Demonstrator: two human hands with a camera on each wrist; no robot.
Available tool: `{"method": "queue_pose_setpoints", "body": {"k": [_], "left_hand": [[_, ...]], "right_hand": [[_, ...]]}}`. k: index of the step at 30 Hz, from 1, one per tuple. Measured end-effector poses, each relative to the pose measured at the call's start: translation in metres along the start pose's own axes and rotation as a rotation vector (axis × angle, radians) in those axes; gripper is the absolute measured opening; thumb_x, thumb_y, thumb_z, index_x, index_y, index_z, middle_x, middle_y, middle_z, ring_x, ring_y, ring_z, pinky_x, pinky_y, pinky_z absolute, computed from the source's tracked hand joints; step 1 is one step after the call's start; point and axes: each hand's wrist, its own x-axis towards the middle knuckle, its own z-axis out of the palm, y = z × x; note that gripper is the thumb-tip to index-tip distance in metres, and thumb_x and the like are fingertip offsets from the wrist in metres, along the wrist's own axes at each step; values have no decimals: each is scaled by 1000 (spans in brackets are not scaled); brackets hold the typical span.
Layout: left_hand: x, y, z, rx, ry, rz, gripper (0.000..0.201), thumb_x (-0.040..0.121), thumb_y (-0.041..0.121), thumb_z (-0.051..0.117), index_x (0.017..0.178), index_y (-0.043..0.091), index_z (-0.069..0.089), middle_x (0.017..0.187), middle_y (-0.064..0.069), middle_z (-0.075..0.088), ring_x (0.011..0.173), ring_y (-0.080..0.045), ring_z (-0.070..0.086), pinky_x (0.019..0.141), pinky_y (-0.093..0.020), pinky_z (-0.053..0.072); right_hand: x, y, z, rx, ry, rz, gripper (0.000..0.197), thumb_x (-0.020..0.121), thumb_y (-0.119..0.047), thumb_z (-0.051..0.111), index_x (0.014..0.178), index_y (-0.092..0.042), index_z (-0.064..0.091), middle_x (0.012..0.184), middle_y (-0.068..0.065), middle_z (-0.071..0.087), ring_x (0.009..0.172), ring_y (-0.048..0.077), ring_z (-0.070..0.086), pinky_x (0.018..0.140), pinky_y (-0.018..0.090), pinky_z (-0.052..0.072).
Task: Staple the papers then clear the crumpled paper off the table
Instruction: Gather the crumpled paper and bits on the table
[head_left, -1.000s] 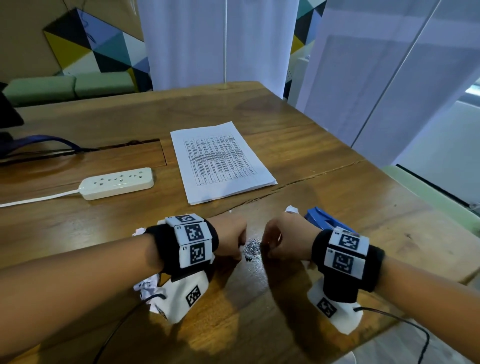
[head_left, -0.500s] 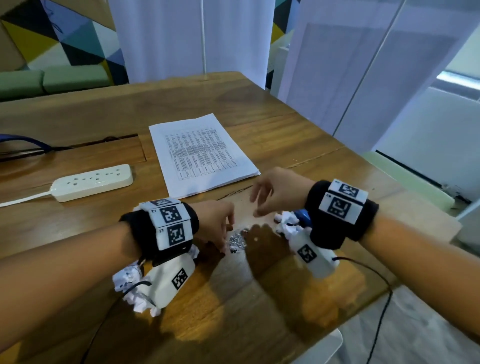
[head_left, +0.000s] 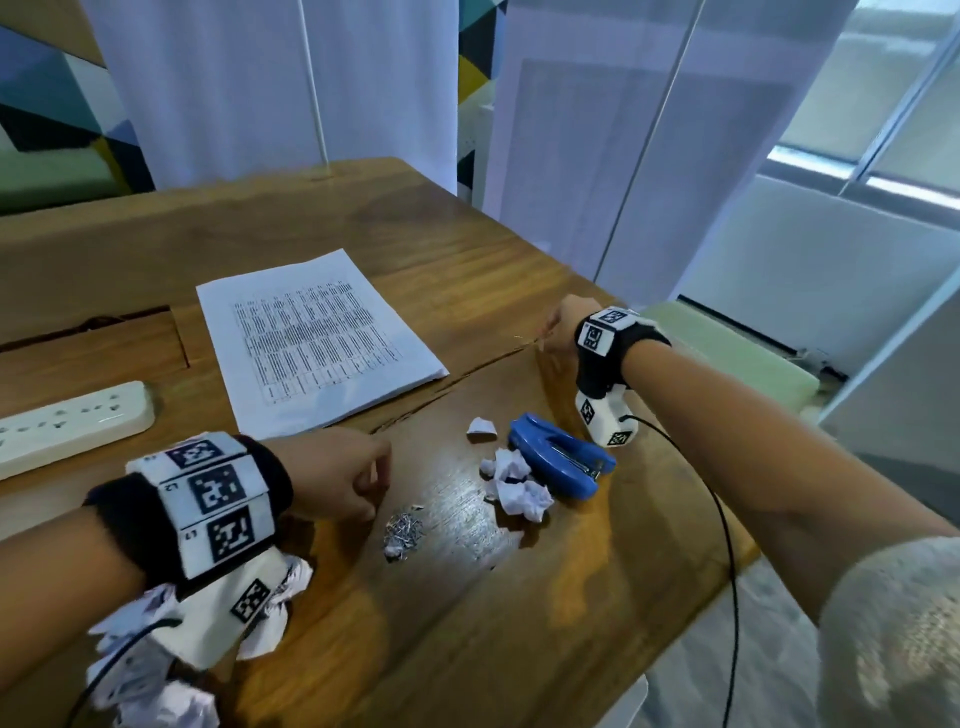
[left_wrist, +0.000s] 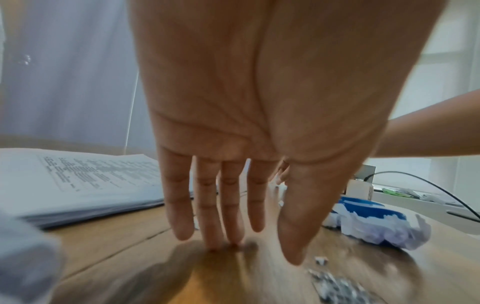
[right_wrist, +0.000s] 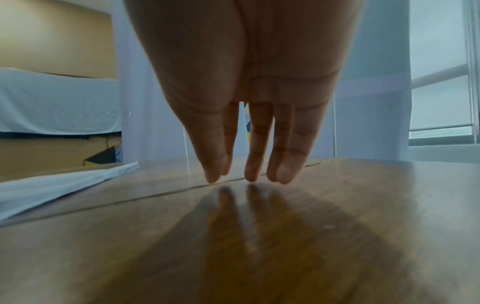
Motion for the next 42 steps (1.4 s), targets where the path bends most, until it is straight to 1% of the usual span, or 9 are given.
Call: {"method": "queue_pose_setpoints", "body": {"k": [6, 9, 13, 19, 23, 31, 36, 39, 42], "left_hand": [[9, 4, -4, -37, 199, 116, 33, 90, 29, 57, 123, 25, 50, 112, 8, 49, 102, -7, 53, 91, -21, 47], [5, 2, -1, -57, 259, 188, 27, 91, 30, 56, 118, 30, 52, 110, 15, 49, 104, -2, 52, 92, -20, 46], [1, 3, 4, -44, 291, 246, 23, 91, 31, 54, 114, 32, 54, 105, 18, 48, 100, 1, 50, 88, -14, 43], [0, 7, 9, -5, 266, 275, 24, 92, 33, 51, 116, 32, 53, 110, 17, 52, 100, 1, 51, 87, -14, 43], [-2, 10, 9, -3, 228, 271, 27, 92, 37, 50, 119, 33, 52, 111, 17, 53, 101, 1, 51, 88, -15, 43], [-13, 15, 11, -10, 190, 205, 29, 93, 38, 50, 121, 29, 51, 112, 12, 55, 101, -3, 52, 88, -17, 44], [-21, 14, 17, -19, 101, 124, 53, 81, 47, 64, 123, 26, 41, 116, 9, 53, 105, -9, 51, 91, -22, 46], [-18, 18, 20, -45, 39, 93, 66, 73, 47, 72, 124, 23, 38, 124, 5, 50, 110, -13, 50, 91, -22, 43], [-16, 20, 18, -76, 12, 61, 63, 75, 39, 74, 124, 21, 39, 127, 2, 49, 111, -16, 50, 87, -23, 40]], "right_hand": [[22, -8, 5, 68, -18, -33, 20, 79, -23, 74, 97, -16, 75, 62, -8, 58, 78, 18, 59, 71, 23, 44], [30, -3, 7, 107, -27, -55, 19, 76, -26, 77, 93, -18, 77, 59, -8, 59, 73, 17, 59, 59, 22, 43], [36, 5, 7, 202, -59, -41, 18, 69, -32, 81, 85, -25, 78, 75, -7, 72, 76, 13, 62, 68, 25, 49], [46, -1, 8, 217, -80, 1, 14, 67, -33, 82, 76, -25, 77, 82, -3, 73, 83, 17, 65, 79, 32, 53], [51, -12, 12, 120, -78, 39, 27, 69, -32, 79, 88, -14, 75, 93, 7, 73, 91, 27, 67, 88, 42, 54], [47, -20, 26, -60, -121, -9, 31, 89, -26, 55, 102, -1, 67, 110, 13, 69, 101, 29, 65, 93, 41, 51], [0, -41, 7, -91, -81, -191, 25, 93, -20, 52, 81, -4, 67, 86, 8, 66, 83, 25, 57, 74, 30, 44], [-41, -62, -7, -208, -27, -380, 23, 94, -20, 51, 100, -6, 68, 102, 7, 67, 96, 23, 60, 82, 31, 46], [-89, -78, -12, -260, -78, -533, 21, 93, -22, 52, 103, -9, 64, 97, 0, 58, 90, 16, 53, 79, 27, 42]]}}
